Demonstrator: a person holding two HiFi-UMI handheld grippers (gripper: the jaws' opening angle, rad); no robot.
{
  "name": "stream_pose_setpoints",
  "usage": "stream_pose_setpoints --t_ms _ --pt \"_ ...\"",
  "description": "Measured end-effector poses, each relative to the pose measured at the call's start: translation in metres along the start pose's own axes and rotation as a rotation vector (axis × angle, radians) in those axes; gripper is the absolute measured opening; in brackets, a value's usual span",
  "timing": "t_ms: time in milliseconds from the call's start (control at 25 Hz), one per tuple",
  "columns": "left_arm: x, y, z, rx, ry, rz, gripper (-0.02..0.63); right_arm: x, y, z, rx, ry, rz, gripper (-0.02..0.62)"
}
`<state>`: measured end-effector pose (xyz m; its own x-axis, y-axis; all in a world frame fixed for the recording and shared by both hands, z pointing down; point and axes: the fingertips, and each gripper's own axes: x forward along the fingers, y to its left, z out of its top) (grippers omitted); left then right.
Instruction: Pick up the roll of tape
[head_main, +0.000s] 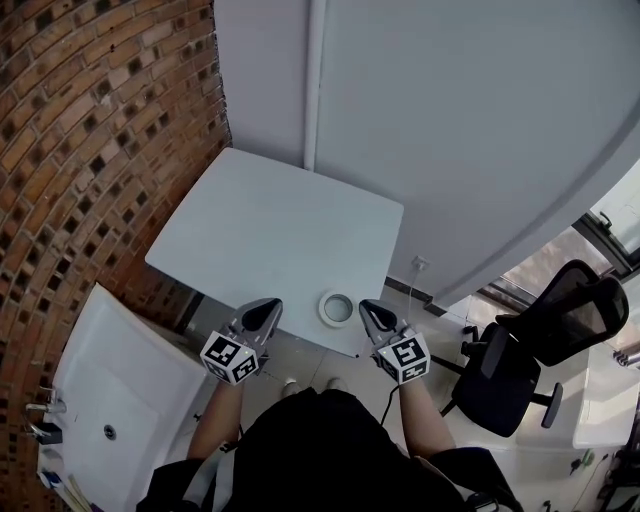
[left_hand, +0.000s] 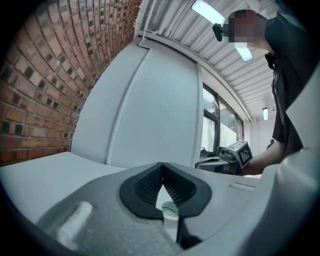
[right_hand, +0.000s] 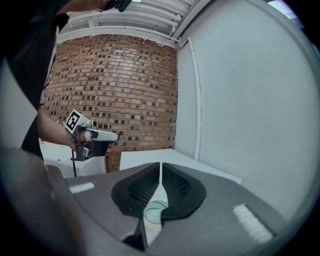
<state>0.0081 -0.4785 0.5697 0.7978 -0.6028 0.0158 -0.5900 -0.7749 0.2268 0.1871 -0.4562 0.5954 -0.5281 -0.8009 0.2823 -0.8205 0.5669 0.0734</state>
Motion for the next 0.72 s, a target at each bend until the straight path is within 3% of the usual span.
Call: stream_pose_setpoints --t_ms 80,200,320,560,720 --pt "0.005 0.004 -0.004 0.009 0.017 0.007 0.002 0.004 -0.012 -0.004 0.013 0.014 0.004 0.02" --pt "0.011 0.016 -0.001 0.001 0.013 0.044 0.002 0.023 -0.013 -0.015 -0.004 0.081 0.1 0.045" --pt "0.016 0.018 0.002 -0.001 0.004 0.063 0.002 0.043 -0.003 -0.036 -0.042 0.184 0.207 0.111" --pt "0.006 0.025 0.0 -0.003 0.015 0.118 0.002 0.077 0.027 -0.086 -0.043 0.451 0.374 0.15" --pt "-0.001 0.026 -0.005 -0.012 0.016 0.156 0.002 0.095 0.045 -0.111 -0.077 0.599 0.441 0.193"
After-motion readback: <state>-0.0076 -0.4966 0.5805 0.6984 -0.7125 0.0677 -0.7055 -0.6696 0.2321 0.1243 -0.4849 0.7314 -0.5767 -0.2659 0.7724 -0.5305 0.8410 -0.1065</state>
